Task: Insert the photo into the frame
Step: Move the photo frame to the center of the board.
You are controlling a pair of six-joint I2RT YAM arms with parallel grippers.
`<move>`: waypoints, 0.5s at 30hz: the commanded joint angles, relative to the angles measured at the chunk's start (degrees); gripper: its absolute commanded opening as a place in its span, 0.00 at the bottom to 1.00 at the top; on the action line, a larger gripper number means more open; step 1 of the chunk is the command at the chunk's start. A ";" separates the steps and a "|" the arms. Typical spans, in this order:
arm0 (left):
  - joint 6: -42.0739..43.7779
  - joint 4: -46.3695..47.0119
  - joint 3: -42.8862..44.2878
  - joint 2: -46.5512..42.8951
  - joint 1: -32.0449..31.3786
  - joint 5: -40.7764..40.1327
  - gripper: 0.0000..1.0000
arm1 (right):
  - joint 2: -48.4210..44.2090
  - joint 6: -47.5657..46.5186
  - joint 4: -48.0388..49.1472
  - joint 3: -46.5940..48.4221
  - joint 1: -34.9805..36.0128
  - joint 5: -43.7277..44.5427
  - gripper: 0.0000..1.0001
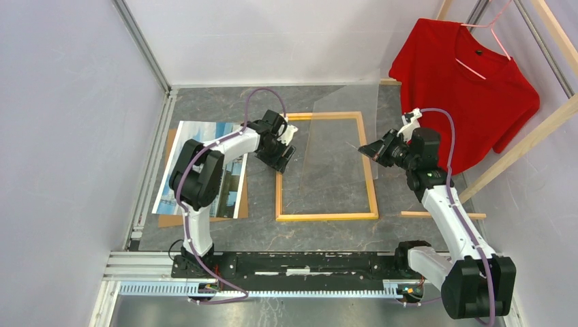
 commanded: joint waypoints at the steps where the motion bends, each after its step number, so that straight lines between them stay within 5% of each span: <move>1: -0.16 1.97 -2.91 -0.56 -0.17 -4.96 0.72 | -0.72 0.27 3.54 1.86 -0.17 -2.68 0.00; 15: 1.40 3.82 -9.00 -4.53 1.08 -12.23 0.68 | 0.75 4.36 9.97 -2.95 -0.15 -5.43 0.00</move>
